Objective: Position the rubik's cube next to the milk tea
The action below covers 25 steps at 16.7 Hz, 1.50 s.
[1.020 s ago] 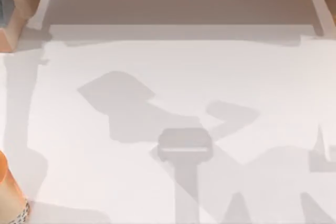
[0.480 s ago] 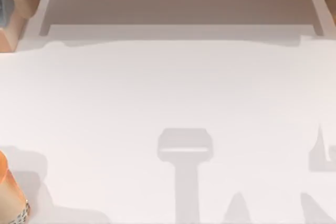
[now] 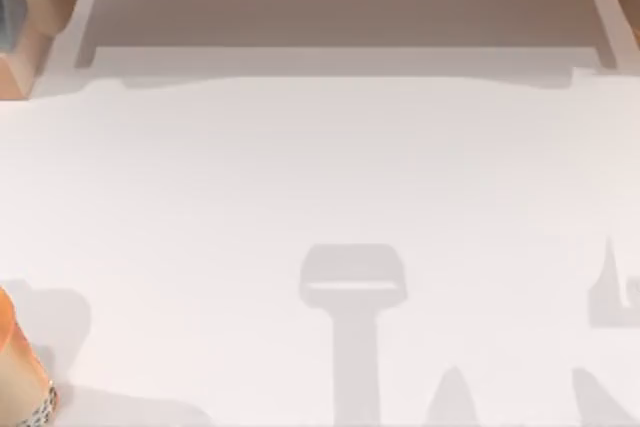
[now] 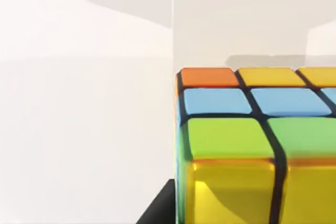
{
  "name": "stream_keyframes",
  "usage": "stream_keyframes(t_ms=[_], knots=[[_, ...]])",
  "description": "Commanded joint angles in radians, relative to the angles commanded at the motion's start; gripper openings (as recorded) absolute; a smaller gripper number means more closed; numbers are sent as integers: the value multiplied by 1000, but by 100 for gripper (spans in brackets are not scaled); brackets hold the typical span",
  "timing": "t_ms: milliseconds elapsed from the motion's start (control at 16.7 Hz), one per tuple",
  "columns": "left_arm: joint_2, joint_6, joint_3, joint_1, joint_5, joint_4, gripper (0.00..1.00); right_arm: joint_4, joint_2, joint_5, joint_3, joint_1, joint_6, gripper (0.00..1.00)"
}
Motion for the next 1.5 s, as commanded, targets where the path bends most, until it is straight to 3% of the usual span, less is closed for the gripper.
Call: stream_keyframes(t_ms=[720,1500], knots=[[65,102,84,-106,-52,90,0,0,0,0,0,0,0,100],[31,-1,-60,6,2,86,0,0,0,0,0,0,0,100]])
